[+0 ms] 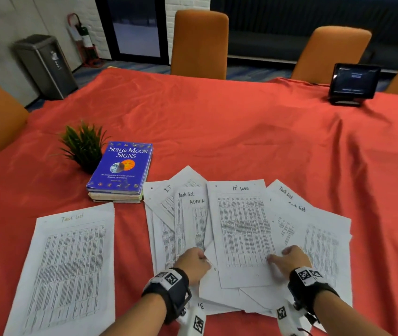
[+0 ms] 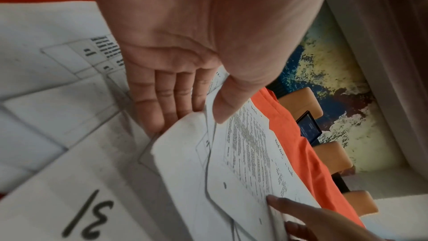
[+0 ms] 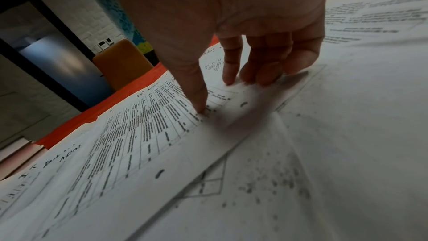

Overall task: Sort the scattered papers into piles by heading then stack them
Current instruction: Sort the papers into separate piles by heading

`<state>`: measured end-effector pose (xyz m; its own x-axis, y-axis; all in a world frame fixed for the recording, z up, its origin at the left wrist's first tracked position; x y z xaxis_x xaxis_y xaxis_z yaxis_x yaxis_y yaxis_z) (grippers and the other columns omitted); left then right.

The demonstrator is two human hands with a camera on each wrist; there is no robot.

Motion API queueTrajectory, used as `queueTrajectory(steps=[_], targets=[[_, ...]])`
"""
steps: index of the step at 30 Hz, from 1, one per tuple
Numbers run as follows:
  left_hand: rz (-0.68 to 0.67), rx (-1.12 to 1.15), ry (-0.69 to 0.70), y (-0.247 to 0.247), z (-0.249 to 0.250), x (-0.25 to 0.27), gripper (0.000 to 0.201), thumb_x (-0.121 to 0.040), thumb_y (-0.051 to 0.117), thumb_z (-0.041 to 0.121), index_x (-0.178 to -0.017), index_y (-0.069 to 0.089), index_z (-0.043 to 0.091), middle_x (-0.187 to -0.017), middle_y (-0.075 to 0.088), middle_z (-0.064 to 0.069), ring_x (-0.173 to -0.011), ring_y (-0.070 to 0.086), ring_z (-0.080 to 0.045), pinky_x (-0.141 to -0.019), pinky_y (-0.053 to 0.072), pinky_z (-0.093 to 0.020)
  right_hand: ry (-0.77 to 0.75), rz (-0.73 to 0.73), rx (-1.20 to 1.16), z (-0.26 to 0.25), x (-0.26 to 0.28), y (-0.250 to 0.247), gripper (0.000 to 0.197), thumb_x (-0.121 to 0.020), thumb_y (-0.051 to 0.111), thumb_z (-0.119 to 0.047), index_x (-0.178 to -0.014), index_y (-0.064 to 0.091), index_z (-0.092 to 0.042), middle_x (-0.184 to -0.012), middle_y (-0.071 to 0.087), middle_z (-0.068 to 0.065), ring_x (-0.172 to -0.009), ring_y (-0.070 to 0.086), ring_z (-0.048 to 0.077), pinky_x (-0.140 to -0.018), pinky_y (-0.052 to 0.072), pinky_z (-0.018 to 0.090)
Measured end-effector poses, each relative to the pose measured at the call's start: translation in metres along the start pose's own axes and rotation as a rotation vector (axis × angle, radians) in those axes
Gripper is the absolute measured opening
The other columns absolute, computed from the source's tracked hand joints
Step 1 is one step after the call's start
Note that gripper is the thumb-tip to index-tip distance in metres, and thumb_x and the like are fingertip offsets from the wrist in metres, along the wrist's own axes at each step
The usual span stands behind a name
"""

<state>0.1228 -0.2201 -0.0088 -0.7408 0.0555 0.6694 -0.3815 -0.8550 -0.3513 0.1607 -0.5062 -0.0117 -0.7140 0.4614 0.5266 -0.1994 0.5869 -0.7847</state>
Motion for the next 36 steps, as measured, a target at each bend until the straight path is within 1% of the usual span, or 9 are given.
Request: queueTrajectory(steps=[5,11,15,18,21,25,29,32,36], targets=[[0.180,-0.172,0.080,0.005,0.016,-0.001,0.046,-0.087,0.053,0.022,-0.133,0.047,0.024,-0.119,0.052,-0.002,-0.105,0.058,-0.021,-0.094,0.050,-0.032,0.013,0.040,0.087,-0.003,0.004,-0.001,0.093,-0.060,0.081,-0.056,-0.134,0.036,-0.023,-0.130,0.041,0.015,-0.114,0.051,0.037,-0.091,0.049,0.042],[0.268,-0.296,0.106,0.017,0.029,-0.007,0.058,-0.089,0.048,0.021,-0.145,0.032,0.023,-0.138,0.036,-0.003,-0.124,0.045,-0.023,-0.101,0.044,-0.039,-0.036,-0.101,-0.086,-0.009,0.004,-0.004,0.067,-0.070,0.081,-0.025,-0.123,0.043,-0.010,-0.098,0.060,0.006,-0.079,0.061,0.024,-0.064,0.054,0.033],[0.358,-0.352,0.141,0.017,0.027,-0.007,0.059,-0.089,0.049,0.018,-0.145,0.031,0.025,-0.135,0.035,0.000,-0.124,0.040,-0.019,-0.097,0.046,-0.036,-0.051,-0.168,-0.149,-0.004,0.005,-0.002,0.029,-0.081,0.067,-0.026,-0.100,0.064,-0.004,-0.081,0.069,0.008,-0.068,0.068,0.025,-0.062,0.061,0.038],[0.441,-0.428,0.171,0.015,0.023,-0.006,0.061,-0.087,0.052,0.021,-0.144,0.030,0.026,-0.136,0.034,0.001,-0.126,0.036,-0.019,-0.099,0.044,-0.034,-0.040,-0.161,-0.230,0.005,0.004,-0.004,0.031,-0.094,0.052,-0.028,-0.089,0.064,0.001,-0.081,0.066,0.013,-0.070,0.064,0.029,-0.071,0.060,0.042],[0.352,-0.384,0.178,0.016,0.022,-0.009,0.058,-0.090,0.052,0.028,-0.145,0.030,0.027,-0.136,0.039,0.002,-0.126,0.041,-0.018,-0.101,0.044,-0.038,0.024,-0.056,-0.370,0.021,0.001,-0.008,0.038,-0.097,0.045,-0.023,-0.070,0.057,0.000,-0.071,0.058,0.014,-0.067,0.055,0.029,-0.073,0.052,0.042],[0.238,-0.435,0.164,0.024,0.027,-0.011,0.053,-0.088,0.053,0.035,-0.137,0.038,0.025,-0.131,0.043,0.002,-0.121,0.048,-0.019,-0.097,0.047,-0.040,0.056,-0.032,-0.458,0.037,0.005,-0.009,0.021,-0.095,0.047,-0.009,-0.078,0.055,0.001,-0.076,0.059,0.014,-0.068,0.055,0.027,-0.069,0.046,0.035],[0.230,-0.479,0.094,0.029,0.036,-0.014,0.051,-0.082,0.062,0.035,-0.128,0.040,0.027,-0.122,0.049,0.001,-0.109,0.054,-0.021,-0.089,0.050,-0.037,0.145,-0.156,-0.621,0.045,0.020,-0.005,0.003,-0.083,0.057,0.000,-0.083,0.059,-0.002,-0.083,0.066,0.019,-0.076,0.065,0.036,-0.075,0.057,0.046],[0.195,-0.461,0.059,0.033,0.038,-0.016,0.043,-0.084,0.060,0.026,-0.122,0.039,0.026,-0.104,0.058,0.001,-0.088,0.062,-0.020,-0.074,0.054,-0.032,0.129,-0.191,-0.571,0.045,0.028,-0.005,0.009,-0.083,0.059,-0.008,-0.085,0.062,0.001,-0.076,0.065,0.016,-0.068,0.063,0.031,-0.064,0.055,0.038],[0.223,-0.412,0.056,0.032,0.036,-0.017,0.033,-0.084,0.054,0.013,-0.114,0.046,0.021,-0.113,0.055,-0.002,-0.090,0.056,-0.018,-0.073,0.046,-0.026,0.140,-0.272,-0.527,0.046,0.028,0.001,0.021,-0.085,0.056,-0.022,-0.082,0.057,-0.001,-0.077,0.063,0.015,-0.073,0.066,0.033,-0.065,0.049,0.036]])
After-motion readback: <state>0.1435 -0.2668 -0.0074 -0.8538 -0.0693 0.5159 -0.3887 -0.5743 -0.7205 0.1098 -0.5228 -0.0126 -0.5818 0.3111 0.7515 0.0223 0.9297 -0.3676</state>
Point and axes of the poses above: each hand's wrist, its own x-axis away from the middle knuckle, its own y-axis out of the palm, z = x × y, the point moved 1 cm from there along -x, towards the middle knuckle
